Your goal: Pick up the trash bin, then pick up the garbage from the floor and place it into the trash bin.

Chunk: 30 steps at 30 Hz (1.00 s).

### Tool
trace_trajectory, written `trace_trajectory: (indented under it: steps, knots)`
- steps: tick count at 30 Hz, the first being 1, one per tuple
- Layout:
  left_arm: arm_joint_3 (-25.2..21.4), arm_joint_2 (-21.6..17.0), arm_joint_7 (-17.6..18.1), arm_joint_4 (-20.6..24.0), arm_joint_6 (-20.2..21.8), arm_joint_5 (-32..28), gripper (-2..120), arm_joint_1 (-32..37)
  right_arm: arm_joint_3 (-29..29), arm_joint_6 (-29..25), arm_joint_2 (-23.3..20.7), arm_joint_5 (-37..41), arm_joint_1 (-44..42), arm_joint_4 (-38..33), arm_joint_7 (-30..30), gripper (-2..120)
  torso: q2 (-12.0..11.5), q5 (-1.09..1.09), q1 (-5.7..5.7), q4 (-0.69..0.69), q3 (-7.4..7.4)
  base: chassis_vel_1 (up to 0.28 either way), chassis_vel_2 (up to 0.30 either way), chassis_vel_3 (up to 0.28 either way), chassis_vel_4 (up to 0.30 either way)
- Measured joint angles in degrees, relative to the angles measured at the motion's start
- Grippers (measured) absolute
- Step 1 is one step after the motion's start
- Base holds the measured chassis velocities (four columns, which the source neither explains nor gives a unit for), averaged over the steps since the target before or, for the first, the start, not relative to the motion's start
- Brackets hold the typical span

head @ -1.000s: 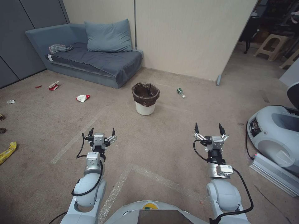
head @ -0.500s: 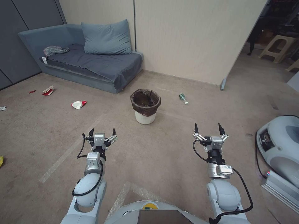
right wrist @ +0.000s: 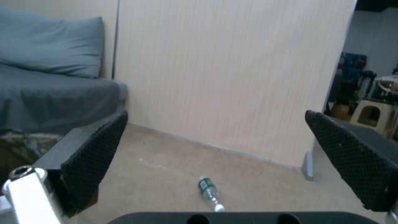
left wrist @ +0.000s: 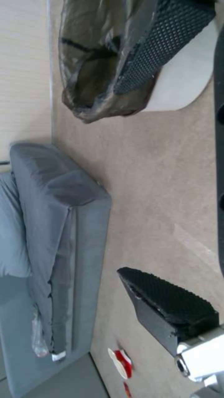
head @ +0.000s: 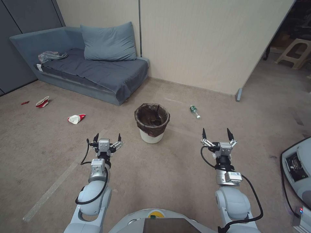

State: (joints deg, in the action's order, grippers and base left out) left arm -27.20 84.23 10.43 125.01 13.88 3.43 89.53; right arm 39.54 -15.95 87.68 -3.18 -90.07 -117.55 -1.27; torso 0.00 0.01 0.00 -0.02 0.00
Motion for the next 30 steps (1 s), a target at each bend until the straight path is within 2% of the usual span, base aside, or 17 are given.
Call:
trace_trajectory:
  steps: [6, 9, 11, 13, 16, 18, 30]
  knots:
    - [-0.02, 0.0, 0.01, 0.03, 0.01, -0.01, 100, 0.01, 0.0, -0.03, -0.01, 0.0, 0.02, 0.0, 0.05, 100, 0.0, 0.02, 0.0, 0.02, 0.0, -0.222, 0.222, 0.226, -0.2]
    - [0.0, 0.0, 0.0, 0.02, 0.03, -0.02, 100, 0.02, 0.01, -0.04, -0.01, 0.0, 0.02, 0.01, 0.02, 100, 0.0, -0.06, 0.0, 0.0, 0.0, -0.21, 0.189, 0.215, -0.212]
    - [-0.02, 0.0, 0.01, 0.03, 0.03, -0.02, 100, 0.01, 0.0, -0.04, -0.01, 0.0, 0.04, 0.01, 0.05, 100, 0.0, 0.01, 0.0, 0.03, 0.0, -0.215, 0.22, 0.203, -0.219]
    - [-0.01, 0.01, 0.0, 0.02, 0.03, -0.02, 100, 0.02, 0.01, -0.05, -0.01, 0.0, 0.04, 0.01, 0.03, 100, 0.0, -0.03, 0.0, 0.02, 0.0, -0.204, 0.229, 0.197, -0.218]
    - [-0.04, 0.0, 0.02, 0.03, 0.03, -0.02, 100, -0.03, -0.01, -0.05, -0.01, 0.01, 0.07, 0.01, 0.05, 100, 0.0, 0.01, 0.01, 0.03, 0.01, -0.16, 0.163, 0.193, -0.185]
    - [-0.02, 0.0, 0.0, 0.02, 0.03, -0.03, 100, -0.02, -0.01, -0.05, -0.01, 0.0, 0.07, 0.01, 0.04, 100, 0.0, -0.04, 0.01, 0.02, 0.01, -0.154, 0.117, 0.116, -0.153]
    - [-0.03, 0.0, 0.01, 0.03, 0.03, -0.03, 100, 0.04, -0.01, -0.05, -0.01, 0.01, 0.03, 0.01, 0.02, 100, 0.0, -0.01, 0.0, 0.01, -0.01, 0.006, 0.0, -0.001, -0.011]
